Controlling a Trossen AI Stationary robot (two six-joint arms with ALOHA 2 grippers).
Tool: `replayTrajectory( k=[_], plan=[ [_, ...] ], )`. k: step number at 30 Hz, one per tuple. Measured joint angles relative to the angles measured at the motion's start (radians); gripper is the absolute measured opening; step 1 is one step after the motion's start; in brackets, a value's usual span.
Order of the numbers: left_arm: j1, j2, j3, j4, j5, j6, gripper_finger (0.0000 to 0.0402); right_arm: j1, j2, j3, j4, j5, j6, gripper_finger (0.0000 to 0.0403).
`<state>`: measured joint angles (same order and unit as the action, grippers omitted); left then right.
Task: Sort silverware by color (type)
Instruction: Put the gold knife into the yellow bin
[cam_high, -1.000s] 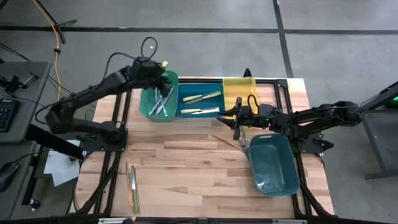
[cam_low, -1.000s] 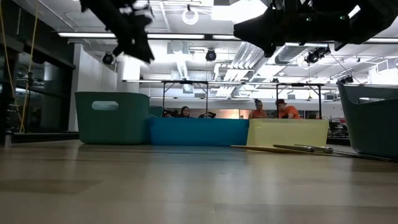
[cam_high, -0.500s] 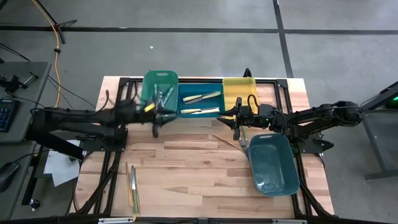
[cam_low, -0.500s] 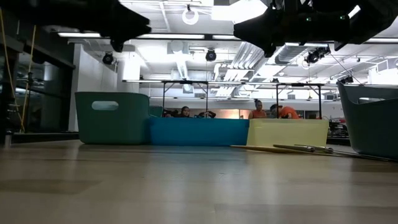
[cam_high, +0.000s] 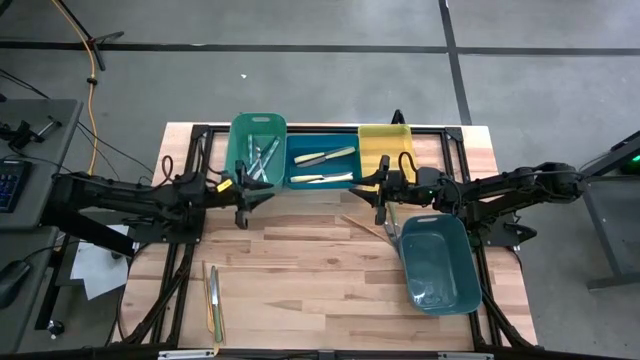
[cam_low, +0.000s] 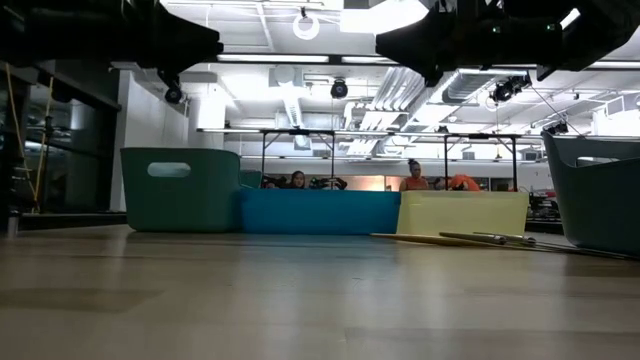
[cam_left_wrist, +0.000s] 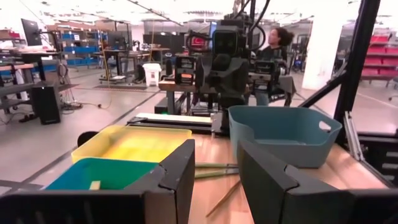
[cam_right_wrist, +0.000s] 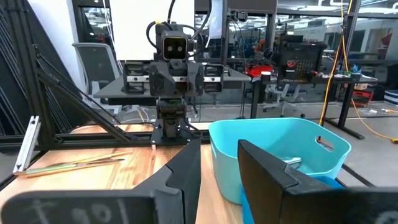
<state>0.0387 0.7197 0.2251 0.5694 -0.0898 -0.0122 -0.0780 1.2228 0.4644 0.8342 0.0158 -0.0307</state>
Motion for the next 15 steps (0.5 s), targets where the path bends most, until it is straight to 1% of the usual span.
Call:
replayTrajectory(
  k=[8, 15],
  plan=[
    [0.000, 0.000, 0.000, -0.005, 0.000, 0.023, 0.0112, 0.000, 0.002, 0.000, 0.001, 0.000, 0.005, 0.0103],
    [0.000, 0.000, 0.000, -0.001, 0.000, 0.025, 0.0112, 0.000, 0.035, 0.000, 0.007, 0.000, 0.007, 0.0103]
  ],
)
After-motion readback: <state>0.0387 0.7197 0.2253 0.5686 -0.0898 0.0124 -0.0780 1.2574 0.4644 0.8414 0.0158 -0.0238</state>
